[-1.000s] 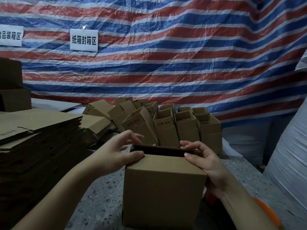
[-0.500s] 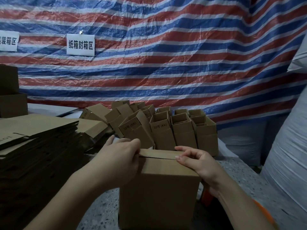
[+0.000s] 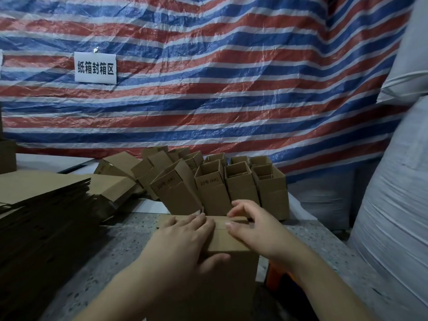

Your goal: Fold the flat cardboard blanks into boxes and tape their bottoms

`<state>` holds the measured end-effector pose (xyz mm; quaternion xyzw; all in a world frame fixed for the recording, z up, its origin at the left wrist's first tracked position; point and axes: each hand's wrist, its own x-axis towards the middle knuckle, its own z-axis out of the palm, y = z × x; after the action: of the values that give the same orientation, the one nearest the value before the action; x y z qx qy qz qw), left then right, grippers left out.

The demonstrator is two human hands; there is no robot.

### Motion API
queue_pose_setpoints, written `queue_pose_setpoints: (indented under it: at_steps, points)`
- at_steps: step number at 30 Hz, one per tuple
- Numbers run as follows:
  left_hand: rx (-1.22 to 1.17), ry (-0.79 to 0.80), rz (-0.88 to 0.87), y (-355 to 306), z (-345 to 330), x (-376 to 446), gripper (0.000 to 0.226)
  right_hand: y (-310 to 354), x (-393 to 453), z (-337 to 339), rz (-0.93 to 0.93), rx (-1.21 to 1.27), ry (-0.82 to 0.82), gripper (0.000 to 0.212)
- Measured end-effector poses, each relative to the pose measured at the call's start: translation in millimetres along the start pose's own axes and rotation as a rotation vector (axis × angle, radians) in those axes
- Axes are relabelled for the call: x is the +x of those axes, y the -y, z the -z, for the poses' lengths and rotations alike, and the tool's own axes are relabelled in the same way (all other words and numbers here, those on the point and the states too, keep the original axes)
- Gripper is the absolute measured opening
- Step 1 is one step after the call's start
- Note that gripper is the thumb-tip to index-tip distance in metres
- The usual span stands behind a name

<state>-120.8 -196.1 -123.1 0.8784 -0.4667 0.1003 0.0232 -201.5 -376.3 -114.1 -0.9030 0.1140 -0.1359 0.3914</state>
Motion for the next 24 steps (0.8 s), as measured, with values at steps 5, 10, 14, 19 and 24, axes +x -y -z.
queue_pose_setpoints:
  at_steps: [5, 10, 14, 19, 24]
  points:
    - [0.049, 0.055, 0.002, 1.6, 0.3, 0.0, 0.096, 14.1, -11.6, -9.3, 0.088, -0.683, 0.189, 0.059]
    - [0.078, 0.1, 0.027, 0.1, 1.7, 2.7, 0.083, 16.2, -20.5, -3.2, 0.049, -0.785, 0.184, 0.059]
    - [0.079, 0.085, 0.021, -0.6, 0.9, 1.4, 0.086, 5.3, -23.0, 8.3, -0.004, -0.692, 0.217, 0.059]
    - [0.052, 0.07, 0.025, -0.5, -1.4, 0.4, 0.088, -27.3, -20.1, 32.1, -0.161, -0.519, -0.024, 0.045]
    - [0.041, 0.054, 0.027, -2.6, -2.1, -0.1, 0.096, -71.8, -32.2, 41.6, -0.365, -0.756, -0.019, 0.045]
